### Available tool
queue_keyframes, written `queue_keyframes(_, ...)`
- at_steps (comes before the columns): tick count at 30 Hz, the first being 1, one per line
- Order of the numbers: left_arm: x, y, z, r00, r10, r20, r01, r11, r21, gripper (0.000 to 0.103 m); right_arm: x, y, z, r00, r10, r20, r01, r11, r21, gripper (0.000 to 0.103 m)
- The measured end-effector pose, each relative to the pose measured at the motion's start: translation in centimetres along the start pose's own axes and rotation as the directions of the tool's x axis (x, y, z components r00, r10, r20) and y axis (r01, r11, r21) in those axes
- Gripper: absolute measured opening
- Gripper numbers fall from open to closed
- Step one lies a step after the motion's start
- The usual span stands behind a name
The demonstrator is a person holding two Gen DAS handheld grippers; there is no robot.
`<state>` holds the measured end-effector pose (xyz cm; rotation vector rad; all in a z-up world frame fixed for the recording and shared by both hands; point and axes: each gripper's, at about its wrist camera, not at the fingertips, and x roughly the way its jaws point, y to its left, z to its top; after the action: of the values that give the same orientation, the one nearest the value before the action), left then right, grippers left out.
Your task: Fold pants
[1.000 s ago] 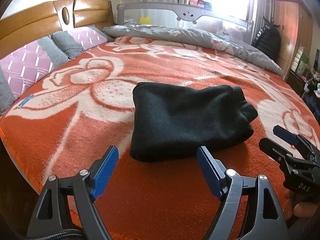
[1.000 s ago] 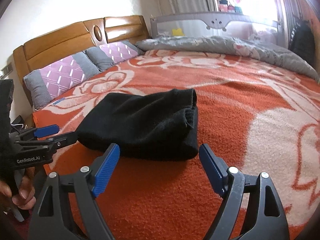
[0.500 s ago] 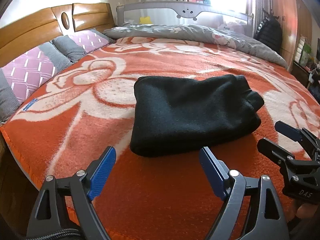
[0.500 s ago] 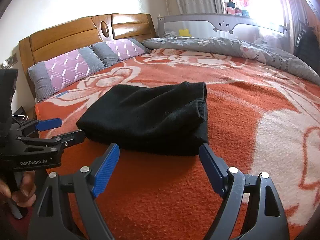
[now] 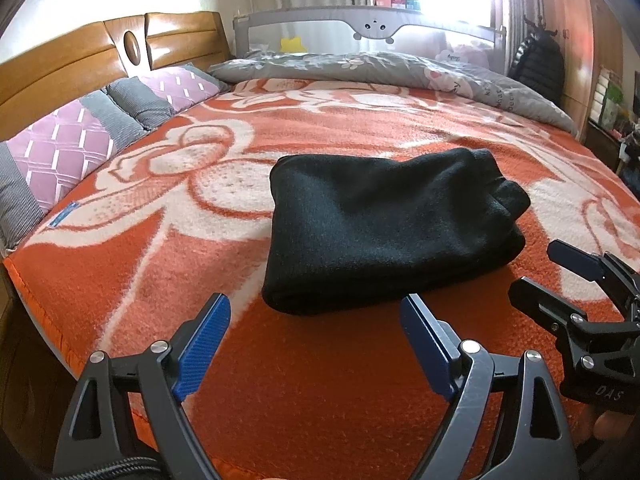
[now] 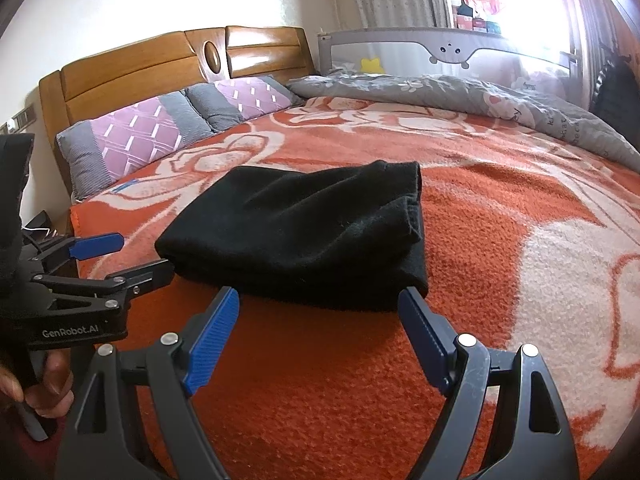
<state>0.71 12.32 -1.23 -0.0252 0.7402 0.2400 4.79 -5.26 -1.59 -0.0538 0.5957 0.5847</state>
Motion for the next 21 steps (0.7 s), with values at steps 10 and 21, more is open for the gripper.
queue_keyframes(10,0.07,-0.03,-0.03,1.000,0.003,0.006,-0.003,1.000,0.004,0.087,-0.08,0.31,0.23,1.000,0.002,0.009,-0.002,1.000,-0.014,0.082)
queue_keyframes(21,-0.02,0.06,-0.12,1.000,0.004,0.001,-0.004,1.000,0.002,0.088,0.00,0.54,0.37,1.000,0.004,0.016,-0.004,1.000,-0.018,0.082)
